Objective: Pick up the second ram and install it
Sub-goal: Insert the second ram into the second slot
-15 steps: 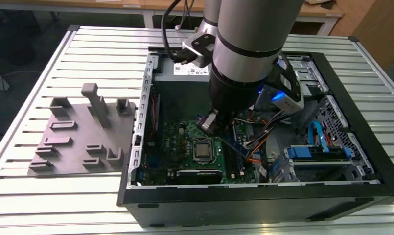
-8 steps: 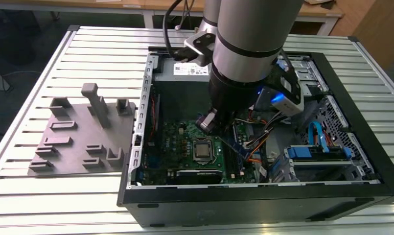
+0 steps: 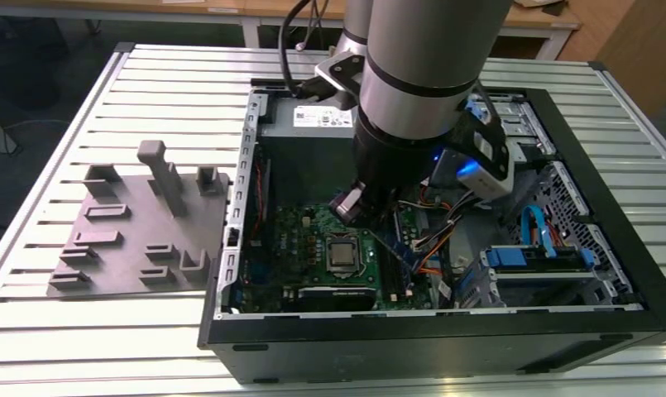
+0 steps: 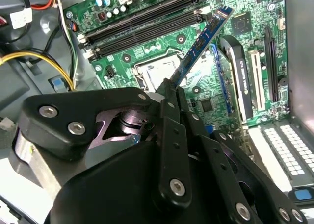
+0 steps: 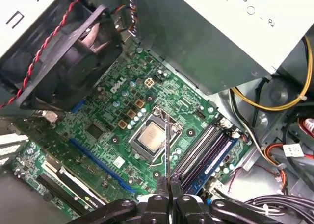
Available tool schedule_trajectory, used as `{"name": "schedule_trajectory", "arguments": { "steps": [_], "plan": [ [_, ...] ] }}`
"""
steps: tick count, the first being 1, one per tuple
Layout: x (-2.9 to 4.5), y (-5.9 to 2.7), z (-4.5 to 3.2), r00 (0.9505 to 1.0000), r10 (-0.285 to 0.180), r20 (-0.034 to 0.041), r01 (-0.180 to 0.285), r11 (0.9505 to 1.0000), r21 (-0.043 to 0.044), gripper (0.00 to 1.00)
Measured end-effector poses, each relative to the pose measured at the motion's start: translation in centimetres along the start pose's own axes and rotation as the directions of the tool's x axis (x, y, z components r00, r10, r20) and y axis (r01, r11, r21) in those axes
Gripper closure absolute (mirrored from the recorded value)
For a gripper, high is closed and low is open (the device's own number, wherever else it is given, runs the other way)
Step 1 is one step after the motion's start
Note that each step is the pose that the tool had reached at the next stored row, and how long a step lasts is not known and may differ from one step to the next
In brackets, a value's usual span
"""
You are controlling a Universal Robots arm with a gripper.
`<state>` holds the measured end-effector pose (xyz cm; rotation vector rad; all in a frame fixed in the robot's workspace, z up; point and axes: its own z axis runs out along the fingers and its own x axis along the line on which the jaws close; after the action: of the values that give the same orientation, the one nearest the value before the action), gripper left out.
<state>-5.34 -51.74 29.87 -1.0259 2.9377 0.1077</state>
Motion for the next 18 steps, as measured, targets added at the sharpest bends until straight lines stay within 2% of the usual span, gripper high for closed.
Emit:
{"name": "schedule_trajectory", "arguments": {
  "steps": [9, 18],
  "plan": [
    [0.0, 0.0, 0.01, 0.9981, 0.062, 0.0036, -0.062, 0.9981, 0.003, 0.87],
    [0.0, 0.0, 0.02, 0.992, 0.126, 0.0075, -0.126, 0.992, 0.0058, 0.87]
  ]
}}
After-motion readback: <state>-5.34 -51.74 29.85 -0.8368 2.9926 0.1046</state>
